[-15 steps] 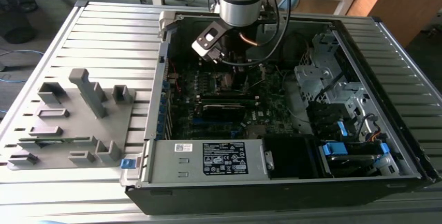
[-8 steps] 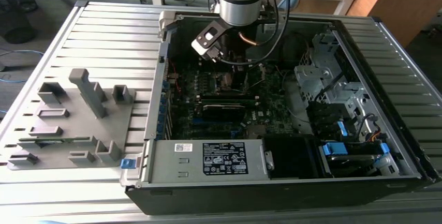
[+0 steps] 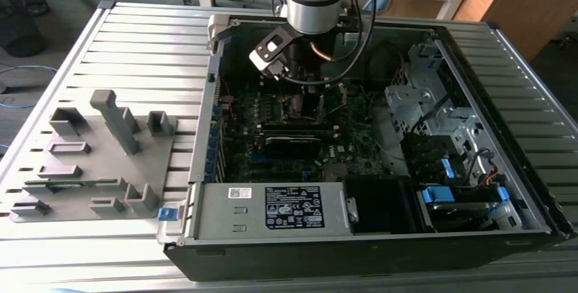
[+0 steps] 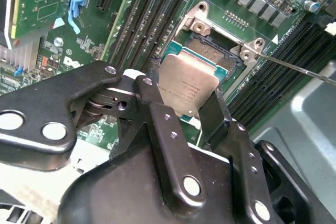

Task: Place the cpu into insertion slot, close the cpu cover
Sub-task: 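Place the cpu into insertion slot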

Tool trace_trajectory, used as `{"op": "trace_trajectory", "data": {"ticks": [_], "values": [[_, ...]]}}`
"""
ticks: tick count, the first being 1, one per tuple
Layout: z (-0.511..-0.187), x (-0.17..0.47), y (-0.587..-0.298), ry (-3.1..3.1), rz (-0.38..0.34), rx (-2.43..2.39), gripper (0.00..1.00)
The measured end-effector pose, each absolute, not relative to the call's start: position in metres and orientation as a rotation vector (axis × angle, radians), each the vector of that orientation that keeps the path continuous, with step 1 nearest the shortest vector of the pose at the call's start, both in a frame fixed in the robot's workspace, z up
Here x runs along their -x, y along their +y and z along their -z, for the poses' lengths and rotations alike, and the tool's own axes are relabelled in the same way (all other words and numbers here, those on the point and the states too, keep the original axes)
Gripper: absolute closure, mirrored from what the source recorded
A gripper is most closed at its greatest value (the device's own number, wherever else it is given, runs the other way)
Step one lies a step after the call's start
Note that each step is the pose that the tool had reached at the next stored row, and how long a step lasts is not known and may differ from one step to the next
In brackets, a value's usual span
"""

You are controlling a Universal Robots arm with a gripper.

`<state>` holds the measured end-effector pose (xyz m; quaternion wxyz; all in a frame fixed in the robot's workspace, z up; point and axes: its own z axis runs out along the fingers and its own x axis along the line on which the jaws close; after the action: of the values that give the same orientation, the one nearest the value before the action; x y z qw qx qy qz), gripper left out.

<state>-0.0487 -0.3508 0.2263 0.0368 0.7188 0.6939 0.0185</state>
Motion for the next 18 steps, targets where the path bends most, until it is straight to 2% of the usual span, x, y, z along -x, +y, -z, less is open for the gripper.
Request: {"op": "trace_trajectory", "data": {"ticks": [18], "values": [[-0.2175, 0.0487, -0.3424, 2.15, -0.08, -2.209, 0.46]]}}
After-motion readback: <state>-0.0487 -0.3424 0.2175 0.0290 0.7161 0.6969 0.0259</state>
